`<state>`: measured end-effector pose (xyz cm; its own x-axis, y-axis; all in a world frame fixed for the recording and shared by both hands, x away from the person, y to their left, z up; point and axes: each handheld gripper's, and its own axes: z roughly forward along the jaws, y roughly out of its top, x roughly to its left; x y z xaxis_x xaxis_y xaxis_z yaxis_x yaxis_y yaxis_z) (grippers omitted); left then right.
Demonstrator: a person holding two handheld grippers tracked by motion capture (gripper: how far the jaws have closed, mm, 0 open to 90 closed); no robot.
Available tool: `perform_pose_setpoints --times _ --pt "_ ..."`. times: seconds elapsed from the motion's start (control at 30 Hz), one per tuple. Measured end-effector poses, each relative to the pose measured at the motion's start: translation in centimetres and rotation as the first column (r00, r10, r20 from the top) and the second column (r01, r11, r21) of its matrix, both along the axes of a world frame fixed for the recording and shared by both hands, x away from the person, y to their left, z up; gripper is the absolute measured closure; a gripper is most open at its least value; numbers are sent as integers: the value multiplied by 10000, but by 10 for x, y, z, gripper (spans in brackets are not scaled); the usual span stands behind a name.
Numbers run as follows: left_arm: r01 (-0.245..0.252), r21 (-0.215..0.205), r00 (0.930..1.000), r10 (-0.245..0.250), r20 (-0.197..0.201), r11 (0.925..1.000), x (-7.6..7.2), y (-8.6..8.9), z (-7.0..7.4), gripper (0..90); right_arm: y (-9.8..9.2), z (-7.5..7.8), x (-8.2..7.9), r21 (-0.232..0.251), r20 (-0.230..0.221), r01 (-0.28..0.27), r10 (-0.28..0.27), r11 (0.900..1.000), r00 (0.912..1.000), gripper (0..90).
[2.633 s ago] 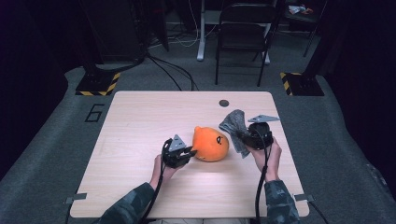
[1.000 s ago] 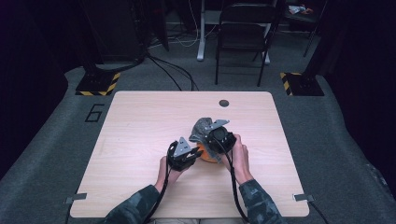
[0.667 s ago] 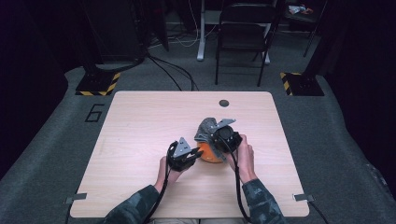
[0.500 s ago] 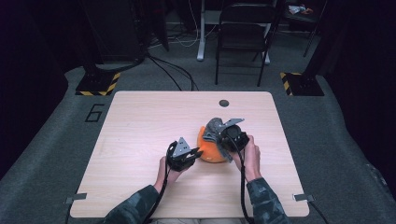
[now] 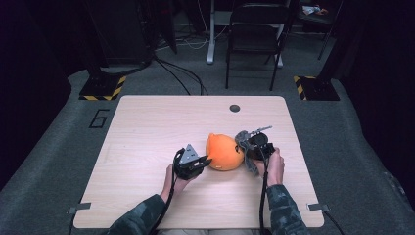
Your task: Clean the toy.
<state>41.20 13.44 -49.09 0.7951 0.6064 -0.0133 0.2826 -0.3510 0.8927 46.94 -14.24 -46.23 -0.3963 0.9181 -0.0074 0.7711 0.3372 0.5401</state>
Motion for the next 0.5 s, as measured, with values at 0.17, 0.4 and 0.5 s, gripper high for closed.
perform_pose_setpoints --times 0.17,0.4,0.5 --pt "-112 -108 9999 111 -94 9999 2 2 -1 794 -11 -14 7 -455 -504 315 -338 9985 9982 758" --pt "-73 -30 10000 73 -3 10000 0 3 -2 793 0 45 -7 677 1320 -313 222 9972 9910 757" --pt "-96 -62 10000 96 -10 9999 -1 1 -2 793 36 60 -19 1099 1737 -1694 1489 9794 9735 756"
